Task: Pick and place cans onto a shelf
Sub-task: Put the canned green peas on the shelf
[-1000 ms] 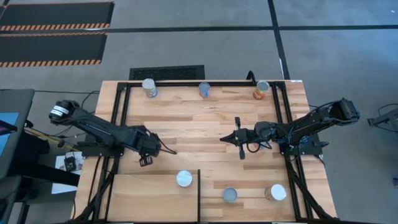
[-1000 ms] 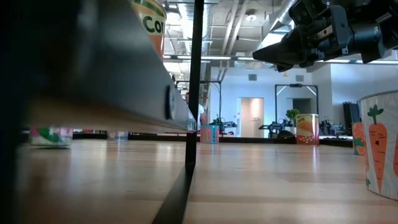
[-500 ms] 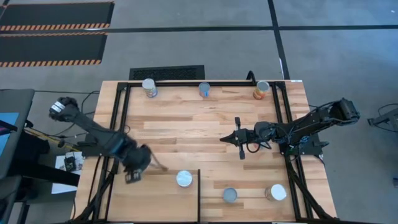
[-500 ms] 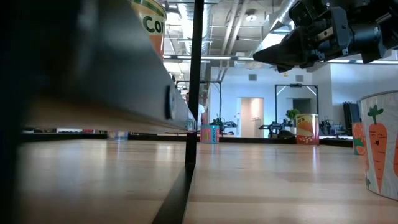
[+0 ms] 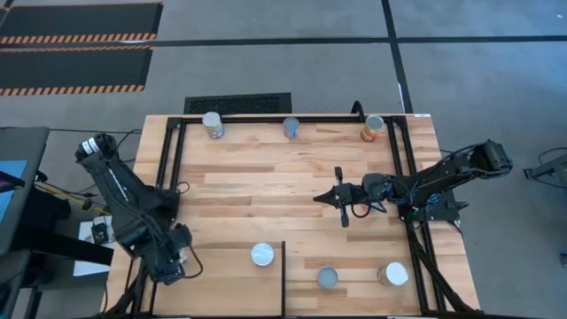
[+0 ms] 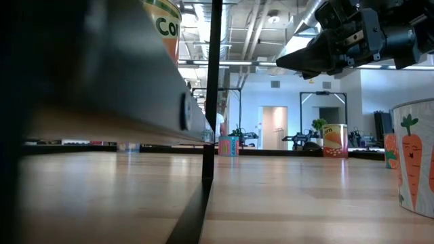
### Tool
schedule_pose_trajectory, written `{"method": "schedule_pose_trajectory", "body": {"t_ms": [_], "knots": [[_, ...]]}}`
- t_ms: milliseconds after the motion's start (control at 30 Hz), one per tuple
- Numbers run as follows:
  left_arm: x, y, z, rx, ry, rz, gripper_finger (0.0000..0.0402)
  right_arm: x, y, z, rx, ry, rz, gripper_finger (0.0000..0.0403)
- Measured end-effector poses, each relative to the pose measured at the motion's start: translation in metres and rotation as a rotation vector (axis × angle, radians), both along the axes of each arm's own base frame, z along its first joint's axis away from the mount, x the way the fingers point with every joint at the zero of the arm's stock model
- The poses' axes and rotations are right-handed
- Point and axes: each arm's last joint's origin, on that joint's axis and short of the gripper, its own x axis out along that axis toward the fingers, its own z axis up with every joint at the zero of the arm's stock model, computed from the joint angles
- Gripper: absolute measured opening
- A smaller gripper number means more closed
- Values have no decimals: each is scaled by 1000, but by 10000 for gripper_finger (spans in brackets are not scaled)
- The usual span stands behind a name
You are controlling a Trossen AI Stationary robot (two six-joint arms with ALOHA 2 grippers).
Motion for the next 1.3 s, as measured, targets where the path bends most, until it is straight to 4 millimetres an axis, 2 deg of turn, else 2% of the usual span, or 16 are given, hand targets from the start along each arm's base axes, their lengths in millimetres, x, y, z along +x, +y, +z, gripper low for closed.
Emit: {"method": "schedule_pose_trajectory", "body": {"t_ms": [200, 400, 733, 1100, 1300], "knots": [[-1, 0, -15, 3, 3, 29, 0, 0, 0, 0, 0, 0, 0, 8], [-2, 1, -17, 19, 17, 57, 0, 0, 0, 0, 0, 0, 0, 8], [8, -14, -31, 20, 35, 29, 1, 0, 0, -1, -5, 6, 0, 8], [7, -15, -32, 4, 72, 50, 65, 0, 0, -1, -8, 6, 1, 8], [6, -13, -26, -39, 60, 50, 85, 0, 0, -1, -8, 6, 1, 8]]}}
